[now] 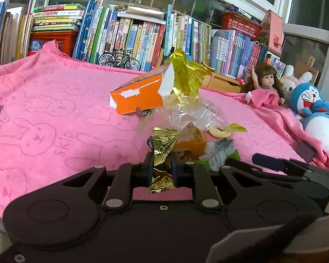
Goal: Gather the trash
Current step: 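Carry both held wrappers down past the towel edge over the bin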
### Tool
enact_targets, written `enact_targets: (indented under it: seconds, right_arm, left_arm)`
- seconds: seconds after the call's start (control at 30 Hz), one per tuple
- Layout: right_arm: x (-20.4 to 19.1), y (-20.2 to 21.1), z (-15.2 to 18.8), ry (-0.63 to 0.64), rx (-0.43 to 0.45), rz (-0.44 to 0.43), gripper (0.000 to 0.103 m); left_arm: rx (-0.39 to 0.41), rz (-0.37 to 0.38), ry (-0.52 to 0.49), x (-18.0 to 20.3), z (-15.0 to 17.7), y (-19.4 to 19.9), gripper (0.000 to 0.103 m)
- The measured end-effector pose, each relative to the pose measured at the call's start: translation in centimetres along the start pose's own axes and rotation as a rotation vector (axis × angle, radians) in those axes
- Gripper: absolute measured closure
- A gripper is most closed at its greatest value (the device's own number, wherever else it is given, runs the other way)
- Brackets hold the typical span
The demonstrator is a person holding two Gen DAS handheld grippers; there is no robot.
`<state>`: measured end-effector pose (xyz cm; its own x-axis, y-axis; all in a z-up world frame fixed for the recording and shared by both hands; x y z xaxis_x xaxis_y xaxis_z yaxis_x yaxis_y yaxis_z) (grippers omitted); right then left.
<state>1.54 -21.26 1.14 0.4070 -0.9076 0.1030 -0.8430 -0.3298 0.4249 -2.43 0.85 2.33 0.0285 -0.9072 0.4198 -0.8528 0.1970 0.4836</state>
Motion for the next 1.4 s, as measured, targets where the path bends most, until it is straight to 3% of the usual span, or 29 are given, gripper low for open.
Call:
enact_targets:
  seconds: [0.13,0.17,0.27,0.5,0.8,1.1,1.4]
  right_arm:
    - [-0.8,-1.9,-0.3,0.004,-0.044,-0.028,0.018]
    - [-1.0,-2.2,-0.2,0.006,-0.055,-0.028,0.028]
    - [-1.5,-1.6,0.0,0.012,-0.046,-0.018,0.043]
    - [-1.8,1.2,0.2,0.054,0.001,-0.001,0.046]
    - [-1.4,4.8,0.6,0.006,0.021,-0.032,0.046]
    - [-3.4,8.0,4.6,-0.001,-0.066,-0.099,0.045]
    - [-5.1,6.7,11.0,0.006,-0.273,-0.141,0.045]
  left_arm:
    - [-0.007,-0.009,0.001,-0.4,0.2,-0.2,0.088]
    - [-0.010,-0.010,0.001,-0.5,0.3,-0.2,0.088]
    - [-0.011,-0.010,0.000,-0.7,0.4,-0.1,0.088]
    - [-0.008,0.000,-0.002,-0.7,0.7,0.4,0.088]
    - [-0.026,0.021,-0.020,-0.4,1.8,2.8,0.088]
    - [-0.192,0.038,-0.040,-0.8,6.3,5.0,0.088]
    - [-0.401,-0.073,-0.043,-3.6,12.0,3.1,0.088]
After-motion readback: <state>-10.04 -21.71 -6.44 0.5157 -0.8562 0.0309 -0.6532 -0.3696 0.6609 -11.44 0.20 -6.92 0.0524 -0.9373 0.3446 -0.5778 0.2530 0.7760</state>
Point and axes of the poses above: each gripper's, at about its wrist camera, not at the fingertips, and y roughly against the way its jaws point, x to its right, z to its underside, the point moved 3 cm from there along -y, roughly the way its jaws point, and after that the axes turned 12 degrees about y, right-handed, at the moved point
